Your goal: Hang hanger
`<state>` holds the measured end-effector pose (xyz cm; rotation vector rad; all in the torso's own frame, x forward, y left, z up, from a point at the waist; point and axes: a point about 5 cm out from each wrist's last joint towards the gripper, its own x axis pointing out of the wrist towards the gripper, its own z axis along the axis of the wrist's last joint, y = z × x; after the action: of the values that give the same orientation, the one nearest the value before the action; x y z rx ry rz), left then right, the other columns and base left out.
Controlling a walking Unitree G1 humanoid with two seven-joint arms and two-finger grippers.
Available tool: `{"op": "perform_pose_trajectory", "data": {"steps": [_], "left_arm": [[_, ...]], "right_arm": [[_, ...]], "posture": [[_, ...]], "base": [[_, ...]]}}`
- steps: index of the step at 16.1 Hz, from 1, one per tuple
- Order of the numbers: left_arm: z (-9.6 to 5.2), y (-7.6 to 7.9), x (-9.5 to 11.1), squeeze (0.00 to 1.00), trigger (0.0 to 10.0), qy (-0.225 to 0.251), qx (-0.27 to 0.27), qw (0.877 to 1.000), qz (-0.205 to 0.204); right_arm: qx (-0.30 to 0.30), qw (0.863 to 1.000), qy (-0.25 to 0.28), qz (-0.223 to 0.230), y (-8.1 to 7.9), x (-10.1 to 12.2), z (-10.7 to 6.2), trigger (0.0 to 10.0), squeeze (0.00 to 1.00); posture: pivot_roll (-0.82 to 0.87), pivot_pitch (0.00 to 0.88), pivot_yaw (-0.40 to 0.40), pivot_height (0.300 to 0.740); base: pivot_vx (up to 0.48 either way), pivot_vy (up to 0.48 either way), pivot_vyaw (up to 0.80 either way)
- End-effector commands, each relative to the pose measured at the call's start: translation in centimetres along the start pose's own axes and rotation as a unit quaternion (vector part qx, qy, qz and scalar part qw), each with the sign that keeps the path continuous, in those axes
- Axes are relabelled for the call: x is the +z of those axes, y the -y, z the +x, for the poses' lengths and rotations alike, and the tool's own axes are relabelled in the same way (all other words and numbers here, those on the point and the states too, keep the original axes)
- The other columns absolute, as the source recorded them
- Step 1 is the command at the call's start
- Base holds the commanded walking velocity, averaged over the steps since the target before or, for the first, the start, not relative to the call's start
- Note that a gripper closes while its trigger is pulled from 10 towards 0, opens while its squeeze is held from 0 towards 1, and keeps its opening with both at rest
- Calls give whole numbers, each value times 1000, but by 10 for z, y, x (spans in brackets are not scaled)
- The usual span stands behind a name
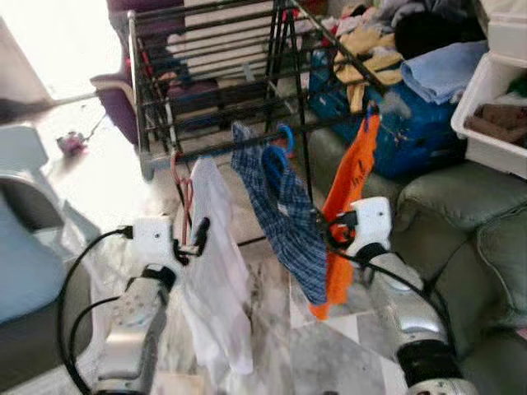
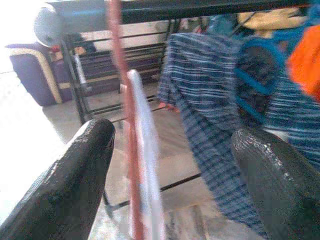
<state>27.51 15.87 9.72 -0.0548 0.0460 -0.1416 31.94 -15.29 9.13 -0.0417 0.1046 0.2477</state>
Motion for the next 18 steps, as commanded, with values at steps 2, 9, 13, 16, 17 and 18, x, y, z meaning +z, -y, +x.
{"op": "perform_pose_trajectory", "data": {"steps": [2,9,13,16,17,18], "left_arm": [[0,-5,0,0,10000,-2,5,1000,13],[4,-6,2,0,10000,14,-2,999,32],[10,-3,3,0,10000,14,-18,999,34],[13,-2,1,0,10000,14,-21,999,31],[13,-2,0,0,10000,12,-20,999,30],[13,-1,-1,0,10000,10,-19,999,30]], "right_arm": [[-1,1000,5,7,-3,4,1,10000,1000],[-9,1000,13,3,-1,10,2,10000,0],[-13,1000,10,-5,-2,10,3,10000,0],[-15,1000,10,-1,-2,10,3,10000,0],[-16,1000,7,1,-2,9,2,10000,0],[-16,1000,7,1,-2,9,2,10000,0]], "posture": [[-89,0,56,740],[-94,0,55,740],[-102,0,68,740],[-107,0,72,740],[-107,0,71,740],[-107,0,71,740]], "base": [[-347,0,0],[-147,0,0],[0,-179,600],[0,-416,352],[0,-390,0],[0,-368,0]]}}
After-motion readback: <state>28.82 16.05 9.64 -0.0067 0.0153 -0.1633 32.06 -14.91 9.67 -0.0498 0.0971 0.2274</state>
